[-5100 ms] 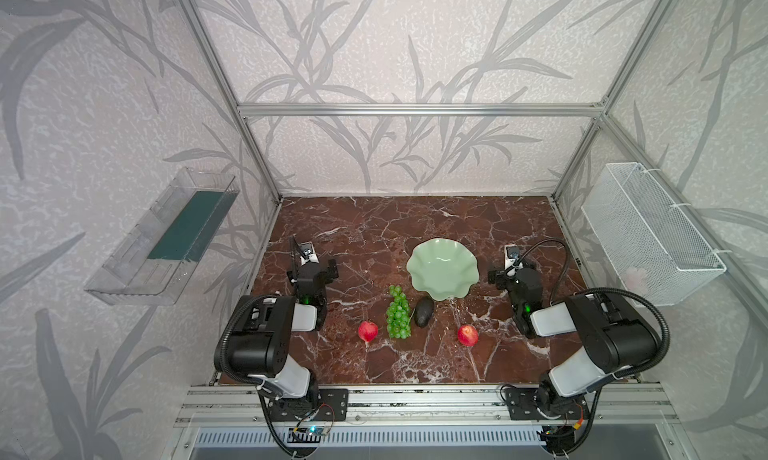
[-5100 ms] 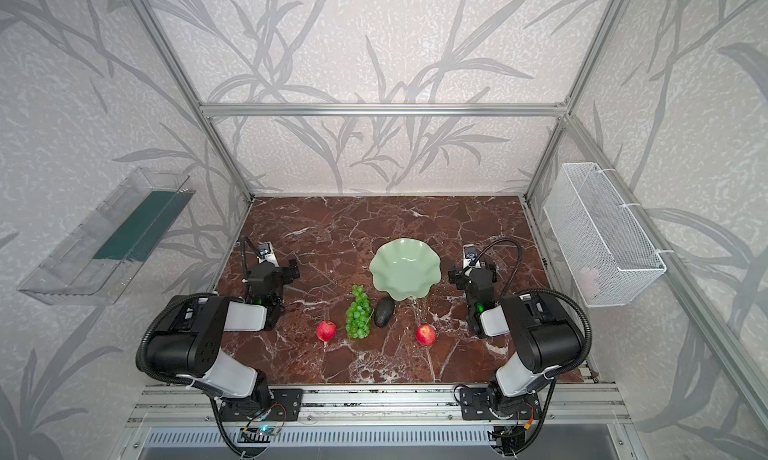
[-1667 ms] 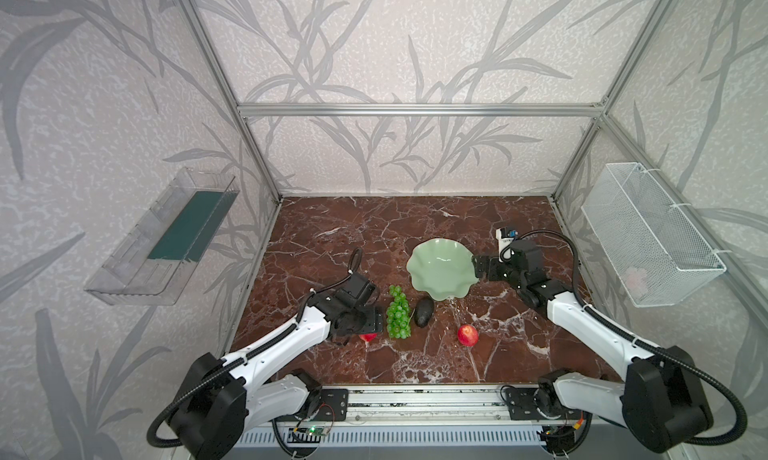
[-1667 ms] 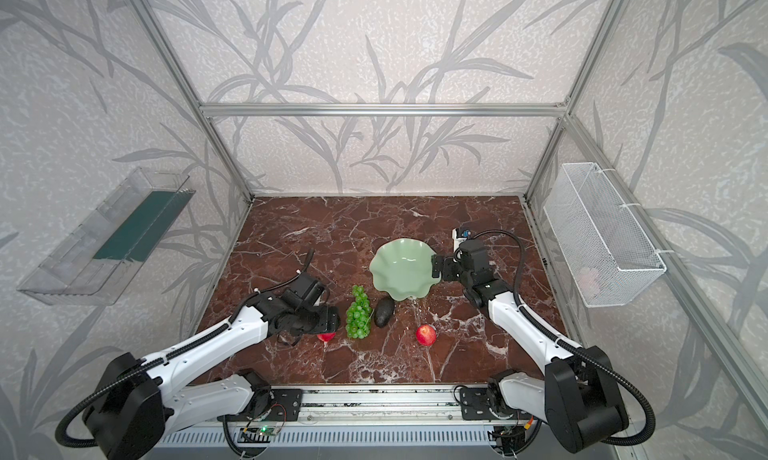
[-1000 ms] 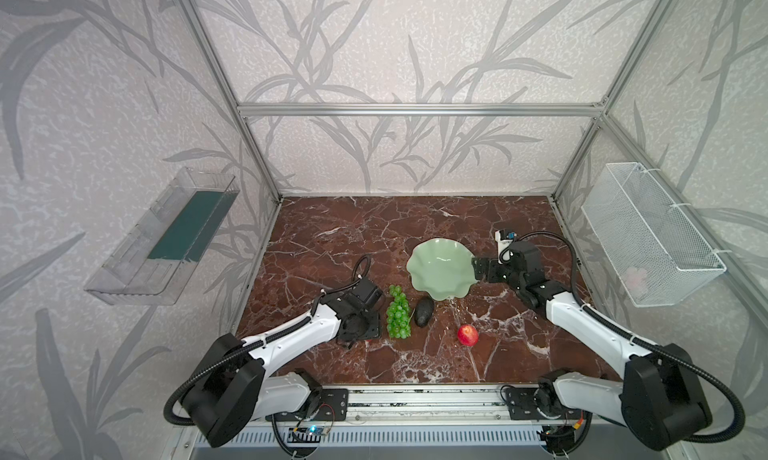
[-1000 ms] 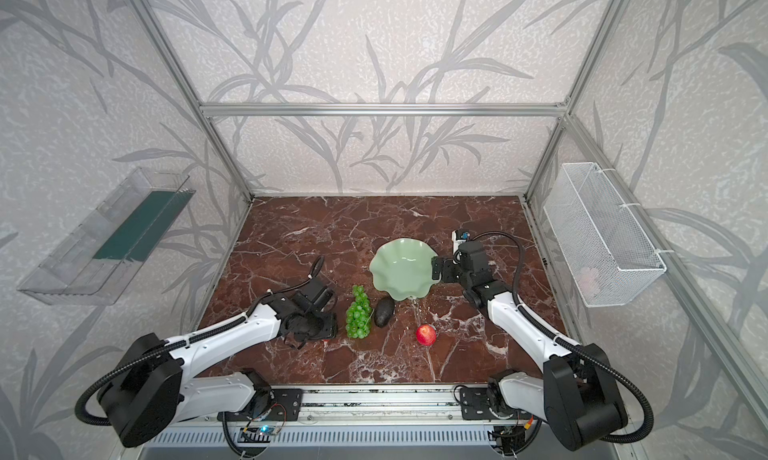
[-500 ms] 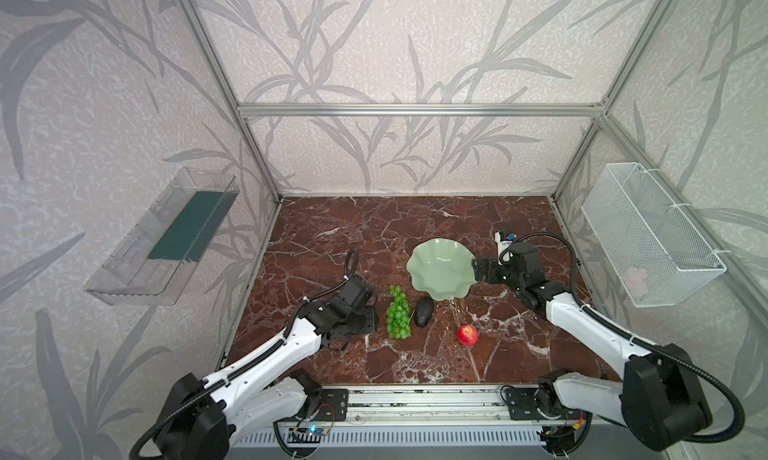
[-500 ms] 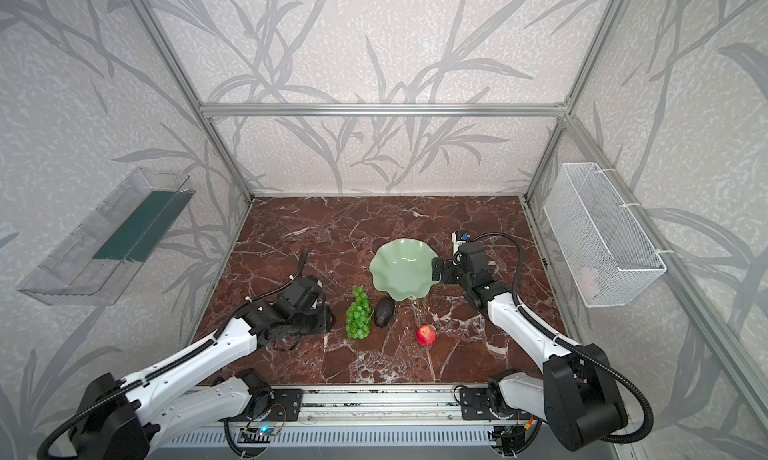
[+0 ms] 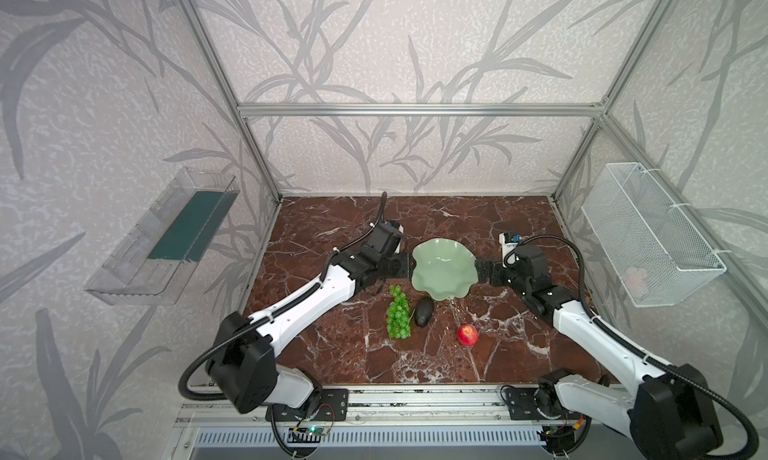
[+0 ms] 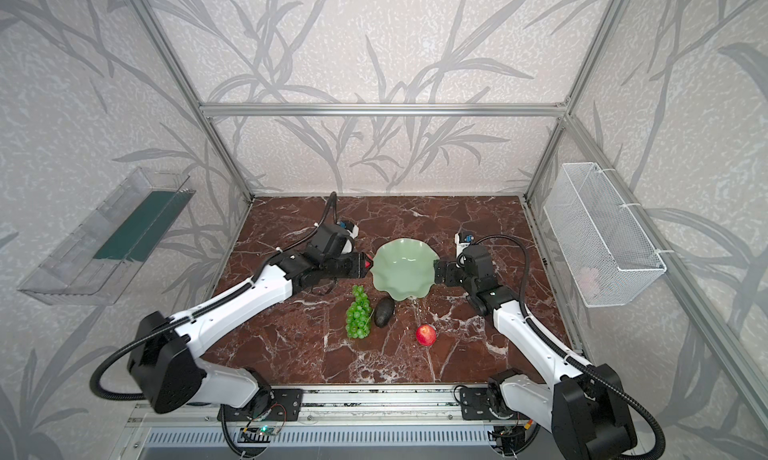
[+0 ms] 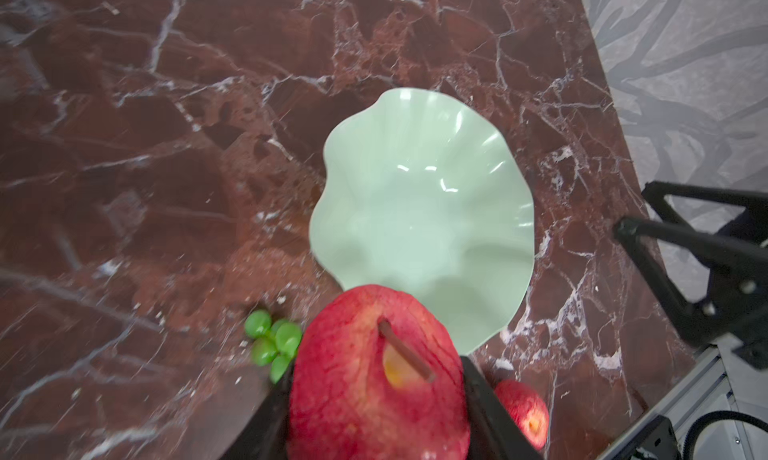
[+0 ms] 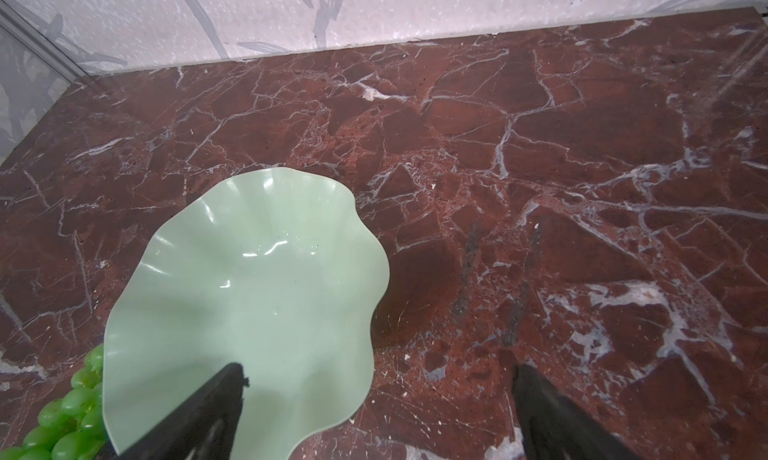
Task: Place and organize the fake fruits in the fruit bowl
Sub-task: 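Lift the apple with the left gripper and release it into the green bowl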
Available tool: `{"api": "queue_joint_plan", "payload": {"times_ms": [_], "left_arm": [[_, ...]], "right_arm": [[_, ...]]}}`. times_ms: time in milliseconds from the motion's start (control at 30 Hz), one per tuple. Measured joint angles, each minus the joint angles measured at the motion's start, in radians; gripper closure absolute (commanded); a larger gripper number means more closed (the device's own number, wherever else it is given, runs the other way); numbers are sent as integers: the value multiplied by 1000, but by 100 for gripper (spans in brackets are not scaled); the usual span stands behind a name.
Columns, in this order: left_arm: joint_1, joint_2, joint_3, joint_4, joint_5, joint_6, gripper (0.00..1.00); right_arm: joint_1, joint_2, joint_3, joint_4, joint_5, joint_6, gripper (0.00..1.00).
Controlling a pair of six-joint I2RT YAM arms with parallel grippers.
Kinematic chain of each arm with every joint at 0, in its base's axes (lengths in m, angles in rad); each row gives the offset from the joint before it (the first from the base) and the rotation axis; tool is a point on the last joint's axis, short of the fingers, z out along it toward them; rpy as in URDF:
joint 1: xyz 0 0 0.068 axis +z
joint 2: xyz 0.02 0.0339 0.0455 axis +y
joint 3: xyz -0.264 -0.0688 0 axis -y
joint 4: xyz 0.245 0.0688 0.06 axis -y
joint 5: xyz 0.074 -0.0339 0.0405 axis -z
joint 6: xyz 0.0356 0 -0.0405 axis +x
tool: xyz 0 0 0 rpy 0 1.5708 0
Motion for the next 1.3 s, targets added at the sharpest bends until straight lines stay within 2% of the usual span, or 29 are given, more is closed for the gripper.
{"api": "queue_joint_plan", "payload": {"times_ms": [400, 600, 833, 933, 1067, 1300], "left_arm": [[-49, 478, 398, 5, 29, 56, 50], [-53, 634, 496, -33, 20, 57, 50], [-52, 724, 537, -52, 11, 50, 49], [-53, 727, 555, -53, 3, 43, 42], [-53, 733, 556, -58, -2, 29, 26], [-53, 734, 556, -75, -2, 18, 21]], "right_arm": [[0, -92, -52, -60, -22, 8, 1], [1, -116, -61, -79, -34, 13, 0], [1, -131, -66, -96, -42, 18, 0], [2, -136, -66, -106, -44, 21, 0], [2, -143, -66, -122, -45, 21, 0], [33, -134, -49, -201, -60, 21, 1]]}}
